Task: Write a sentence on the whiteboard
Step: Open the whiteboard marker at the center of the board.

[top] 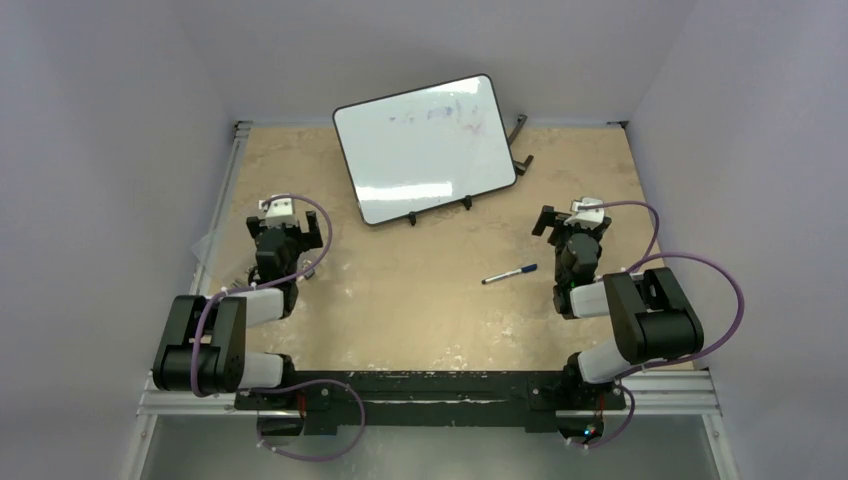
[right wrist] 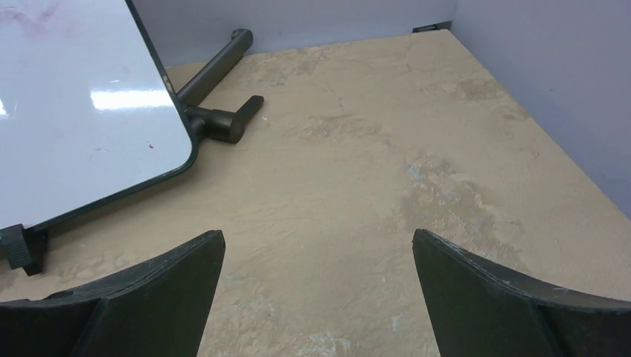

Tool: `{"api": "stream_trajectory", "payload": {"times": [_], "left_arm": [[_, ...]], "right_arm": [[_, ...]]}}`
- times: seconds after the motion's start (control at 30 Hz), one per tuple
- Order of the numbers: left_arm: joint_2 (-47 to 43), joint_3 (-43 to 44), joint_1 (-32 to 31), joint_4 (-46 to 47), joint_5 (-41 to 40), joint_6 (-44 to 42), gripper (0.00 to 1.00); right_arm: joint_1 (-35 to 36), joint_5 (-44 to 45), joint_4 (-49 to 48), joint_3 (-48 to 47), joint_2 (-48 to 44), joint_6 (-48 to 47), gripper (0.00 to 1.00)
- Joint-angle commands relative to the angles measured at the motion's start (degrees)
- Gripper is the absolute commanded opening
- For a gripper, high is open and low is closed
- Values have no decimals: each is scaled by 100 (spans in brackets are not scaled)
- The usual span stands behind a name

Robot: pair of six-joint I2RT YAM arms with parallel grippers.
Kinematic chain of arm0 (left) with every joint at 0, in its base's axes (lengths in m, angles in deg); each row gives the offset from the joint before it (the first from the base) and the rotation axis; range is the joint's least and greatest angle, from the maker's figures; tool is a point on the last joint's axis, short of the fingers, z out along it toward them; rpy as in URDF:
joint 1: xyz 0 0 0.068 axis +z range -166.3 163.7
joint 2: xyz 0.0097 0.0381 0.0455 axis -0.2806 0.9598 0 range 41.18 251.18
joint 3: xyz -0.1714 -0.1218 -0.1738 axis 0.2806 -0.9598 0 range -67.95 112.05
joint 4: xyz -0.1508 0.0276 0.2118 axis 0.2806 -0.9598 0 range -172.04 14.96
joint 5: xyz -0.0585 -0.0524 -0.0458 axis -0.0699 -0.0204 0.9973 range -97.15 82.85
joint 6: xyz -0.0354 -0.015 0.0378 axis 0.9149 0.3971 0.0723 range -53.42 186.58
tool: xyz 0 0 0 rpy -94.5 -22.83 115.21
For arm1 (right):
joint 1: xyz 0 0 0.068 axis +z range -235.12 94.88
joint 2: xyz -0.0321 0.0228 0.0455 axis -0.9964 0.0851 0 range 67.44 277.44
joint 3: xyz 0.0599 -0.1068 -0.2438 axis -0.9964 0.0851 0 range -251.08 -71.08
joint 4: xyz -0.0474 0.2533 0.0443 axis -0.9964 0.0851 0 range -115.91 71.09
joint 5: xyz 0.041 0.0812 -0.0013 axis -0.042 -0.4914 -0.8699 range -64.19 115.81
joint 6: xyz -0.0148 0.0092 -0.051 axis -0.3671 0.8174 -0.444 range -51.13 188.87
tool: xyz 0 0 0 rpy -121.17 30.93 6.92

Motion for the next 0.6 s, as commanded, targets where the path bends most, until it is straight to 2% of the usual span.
{"api": "stream_trajectory", "payload": {"times": [0.0, 0.13, 0.33, 0.37, 0.43, 0.5, 0.57], "left_arm": [[-23, 102, 34, 361, 116, -74, 100], [-30, 181, 153, 196, 834, -187, 100], [-36, 193, 157, 191, 865, -196, 100], [-99, 243, 152, 73, 806, -184, 100], [-370, 521, 158, -613, 797, -156, 100], [-646, 879, 156, -1477, 802, -180, 100], [-832, 1125, 156, -1957, 822, -200, 100]], "right_arm": [[-30, -29, -314, -94, -52, -39, 99], [-26, -37, -301, -102, -49, -30, 99], [6, -43, -121, -68, -314, -235, 99], [69, 95, 206, -132, -540, -259, 99], [89, 454, 1761, -602, -1230, 62, 99], [83, 504, 3671, -1338, -1855, 984, 99], [81, 552, 4908, -1983, -2103, 1856, 99]]}}
